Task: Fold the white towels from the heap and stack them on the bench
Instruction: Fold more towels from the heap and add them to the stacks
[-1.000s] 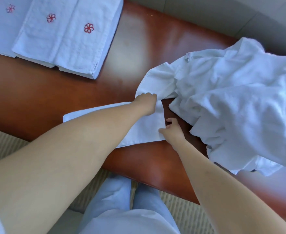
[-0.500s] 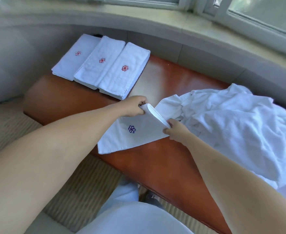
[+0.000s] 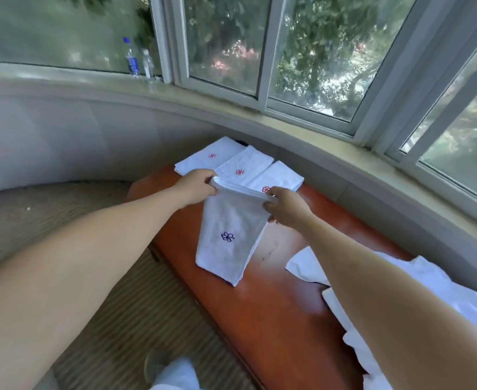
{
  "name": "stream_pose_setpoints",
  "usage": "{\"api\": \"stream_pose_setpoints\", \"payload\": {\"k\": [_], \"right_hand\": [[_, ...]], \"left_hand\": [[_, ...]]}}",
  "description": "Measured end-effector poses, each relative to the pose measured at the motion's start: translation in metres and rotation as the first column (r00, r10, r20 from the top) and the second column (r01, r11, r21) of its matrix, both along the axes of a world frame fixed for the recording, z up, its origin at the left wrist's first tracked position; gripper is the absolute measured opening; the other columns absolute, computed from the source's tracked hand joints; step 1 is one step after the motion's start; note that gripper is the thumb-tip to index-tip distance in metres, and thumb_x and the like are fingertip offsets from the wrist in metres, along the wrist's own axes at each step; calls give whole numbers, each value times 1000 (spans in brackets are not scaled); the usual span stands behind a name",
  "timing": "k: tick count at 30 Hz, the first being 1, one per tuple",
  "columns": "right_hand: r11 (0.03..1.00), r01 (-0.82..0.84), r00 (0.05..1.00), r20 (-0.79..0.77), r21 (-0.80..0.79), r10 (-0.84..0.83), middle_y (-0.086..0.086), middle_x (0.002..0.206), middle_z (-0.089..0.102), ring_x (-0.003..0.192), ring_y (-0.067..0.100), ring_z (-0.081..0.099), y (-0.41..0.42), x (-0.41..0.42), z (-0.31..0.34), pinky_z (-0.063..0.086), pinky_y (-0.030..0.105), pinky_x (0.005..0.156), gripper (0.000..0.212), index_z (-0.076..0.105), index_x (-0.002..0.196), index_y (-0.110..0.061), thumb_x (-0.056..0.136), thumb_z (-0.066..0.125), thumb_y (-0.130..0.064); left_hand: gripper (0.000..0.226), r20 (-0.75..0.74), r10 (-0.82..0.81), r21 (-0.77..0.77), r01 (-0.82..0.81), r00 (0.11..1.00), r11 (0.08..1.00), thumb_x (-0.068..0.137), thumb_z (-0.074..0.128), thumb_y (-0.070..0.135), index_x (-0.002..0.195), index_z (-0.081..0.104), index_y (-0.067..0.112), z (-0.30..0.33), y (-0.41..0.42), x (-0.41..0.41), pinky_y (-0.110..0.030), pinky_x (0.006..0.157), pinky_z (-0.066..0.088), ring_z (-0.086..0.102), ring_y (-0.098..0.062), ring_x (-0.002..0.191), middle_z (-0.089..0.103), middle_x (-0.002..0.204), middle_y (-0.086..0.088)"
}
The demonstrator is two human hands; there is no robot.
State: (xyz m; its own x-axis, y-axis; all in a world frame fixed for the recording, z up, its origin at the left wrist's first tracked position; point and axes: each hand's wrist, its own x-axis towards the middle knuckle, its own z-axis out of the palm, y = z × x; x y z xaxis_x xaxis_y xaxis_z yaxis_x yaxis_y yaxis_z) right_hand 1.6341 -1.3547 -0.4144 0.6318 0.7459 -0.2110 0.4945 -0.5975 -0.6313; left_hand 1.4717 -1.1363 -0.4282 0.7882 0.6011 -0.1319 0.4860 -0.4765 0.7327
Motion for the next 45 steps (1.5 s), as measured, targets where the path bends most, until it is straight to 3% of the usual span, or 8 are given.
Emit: {"api": "stream_pose_setpoints", "payload": {"k": [4, 11, 15, 20, 23, 29, 38, 45], "right_hand": [[999, -19, 1000, 24, 33, 18, 1, 78, 75, 58, 11, 73, 57, -12, 14, 53, 23, 48, 19, 61, 110, -24, 93, 53, -20], [997, 23, 1000, 14, 77, -24, 1, 87, 74, 60, 9, 74, 166, -42, 17, 51, 20, 45, 16, 60, 108, -18, 96, 50, -15], [994, 70, 997, 14, 82, -71, 8, 85, 74, 64, 17, 75, 231, -64, 11, 63, 34, 69, 16, 62, 109, -14, 97, 52, -12], [989, 101, 993, 56, 104, -108, -2, 85, 71, 67, 11, 74, 299, -86, 7, 60, 33, 76, 20, 63, 116, -18, 97, 55, -18], [986, 113, 992, 45, 122, -119, -5, 80, 71, 62, 3, 70, 333, -90, 13, 52, 22, 60, 22, 62, 117, -20, 97, 55, -19], [980, 132, 989, 49, 146, -140, -1, 78, 75, 62, 0, 69, 386, -72, 24, 46, 17, 50, 17, 62, 108, -23, 94, 53, -19], [983, 141, 981, -147, 116, -124, 6, 72, 77, 71, 19, 76, 443, 2, -15, 63, 38, 81, 13, 66, 98, -16, 88, 60, -12], [982, 171, 972, -180, 85, -153, 2, 69, 76, 68, 15, 75, 471, 51, -21, 61, 32, 74, 13, 66, 96, -20, 85, 60, -15]], "left_hand": [[19, 29, 64, 5, -64, 998, 998, 82, 77, 15, 74, 59, 15, 14, 50, -23, -27, 59, 32, 46, -14, 68, 55, 75, 5], [9, 39, 32, 2, -32, 999, 999, 82, 76, 12, 89, 70, 12, 27, 153, -53, -28, 64, 42, 59, -15, 68, 68, 81, -3], [14, 59, 29, -58, -26, 998, 998, 85, 70, 3, 87, 69, 17, 26, 216, -70, -21, 56, 47, 71, -10, 60, 69, 77, 4], [22, 100, 79, -126, -66, 992, 990, 88, 61, 0, 94, 68, 20, 29, 285, -81, -28, 60, 56, 77, -16, 70, 74, 92, -3], [27, 125, 134, -111, -120, 983, 987, 84, 61, -2, 89, 68, 24, 31, 320, -75, -24, 53, 54, 74, -14, 71, 74, 92, -5], [25, 140, 139, -104, -125, 980, 987, 83, 66, -1, 100, 66, 18, 29, 379, -40, -53, 91, 58, 69, -31, 99, 71, 100, -8], [26, 54, 110, -142, -102, 992, 985, 78, 67, -4, 97, 69, 13, -3, 441, 25, -54, 90, 59, 71, -33, 99, 73, 99, -14], [26, -10, 55, -141, -56, 998, 988, 74, 68, -3, 96, 69, 10, -6, 474, 84, -53, 89, 59, 70, -31, 99, 72, 98, -12]]}}
